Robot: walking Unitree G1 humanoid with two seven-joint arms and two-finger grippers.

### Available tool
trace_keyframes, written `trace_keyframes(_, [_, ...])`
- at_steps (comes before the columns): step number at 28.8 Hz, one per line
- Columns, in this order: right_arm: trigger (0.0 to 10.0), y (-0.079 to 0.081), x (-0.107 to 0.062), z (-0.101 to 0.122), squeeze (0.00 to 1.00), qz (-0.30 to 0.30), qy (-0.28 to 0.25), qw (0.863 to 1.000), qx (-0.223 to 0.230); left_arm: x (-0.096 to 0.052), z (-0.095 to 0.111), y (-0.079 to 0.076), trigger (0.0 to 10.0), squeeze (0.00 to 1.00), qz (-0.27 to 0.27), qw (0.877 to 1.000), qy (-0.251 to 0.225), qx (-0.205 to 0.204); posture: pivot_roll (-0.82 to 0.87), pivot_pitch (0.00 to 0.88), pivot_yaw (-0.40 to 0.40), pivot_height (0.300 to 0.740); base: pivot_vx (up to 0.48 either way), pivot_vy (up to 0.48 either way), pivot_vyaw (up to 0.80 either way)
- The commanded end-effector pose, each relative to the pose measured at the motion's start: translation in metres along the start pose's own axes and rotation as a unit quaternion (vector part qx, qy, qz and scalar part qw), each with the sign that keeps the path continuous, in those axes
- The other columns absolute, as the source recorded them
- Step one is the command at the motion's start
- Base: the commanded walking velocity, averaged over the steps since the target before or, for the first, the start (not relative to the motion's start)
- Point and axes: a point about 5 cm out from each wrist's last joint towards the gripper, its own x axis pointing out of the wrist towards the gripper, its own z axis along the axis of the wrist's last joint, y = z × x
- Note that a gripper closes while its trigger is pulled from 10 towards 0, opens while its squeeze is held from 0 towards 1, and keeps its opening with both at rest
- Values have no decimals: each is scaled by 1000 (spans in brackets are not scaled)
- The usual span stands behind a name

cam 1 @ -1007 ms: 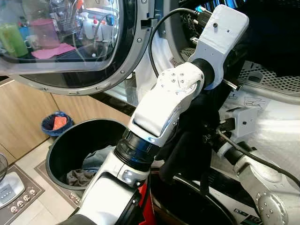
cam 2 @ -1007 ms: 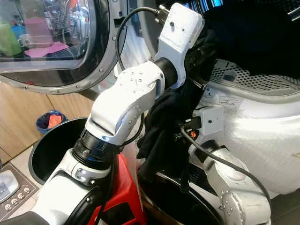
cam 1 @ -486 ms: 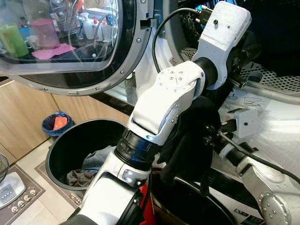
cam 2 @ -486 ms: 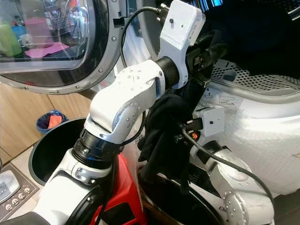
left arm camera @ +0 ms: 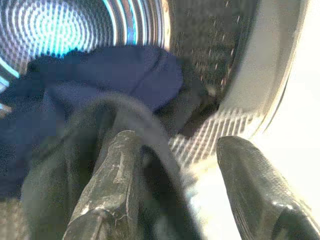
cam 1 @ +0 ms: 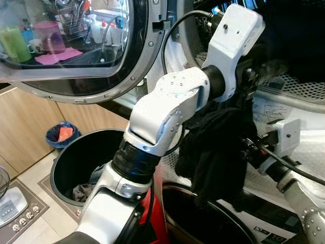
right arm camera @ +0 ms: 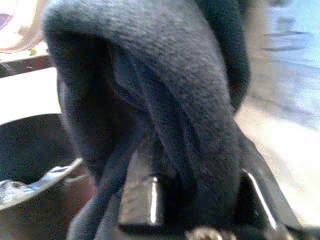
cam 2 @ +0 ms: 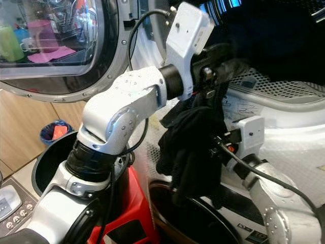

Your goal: Clothes washing

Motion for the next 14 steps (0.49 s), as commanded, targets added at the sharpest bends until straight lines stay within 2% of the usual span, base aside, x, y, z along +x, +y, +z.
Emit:
trace_keyframes(1, [0,-8,-5,8,0,-13,-20,1000,-5,-3,1,-3,10000,1000,-14,1000,2,-1,6,83,38,740,0,0,0])
trace_keyframes(4, [0,-14,-8,11,0,-18,-25,1000,-5,-10,-3,1,10000,1000,-12,1000,12,-21,6,83,36,740,0,0,0])
trace_keyframes(5, [0,-17,-10,12,0,-22,-29,999,-3,-13,-5,2,10000,812,-15,999,13,-32,6,81,35,740,0,0,0])
trace_keyframes(6, [0,-18,-11,13,0,-21,-32,999,-3,-15,-6,2,10000,4,-18,999,15,-39,7,80,34,740,0,0,0])
trace_keyframes(9, [0,-25,-14,17,0,-30,-38,999,-2,-22,-11,4,10000,0,-26,998,21,-52,6,77,33,740,0,0,0])
trace_keyframes(14, [0,-38,-21,29,0,-30,-60,998,1,-43,-25,-11,10000,0,-57,996,49,-44,7,73,30,740,0,0,0])
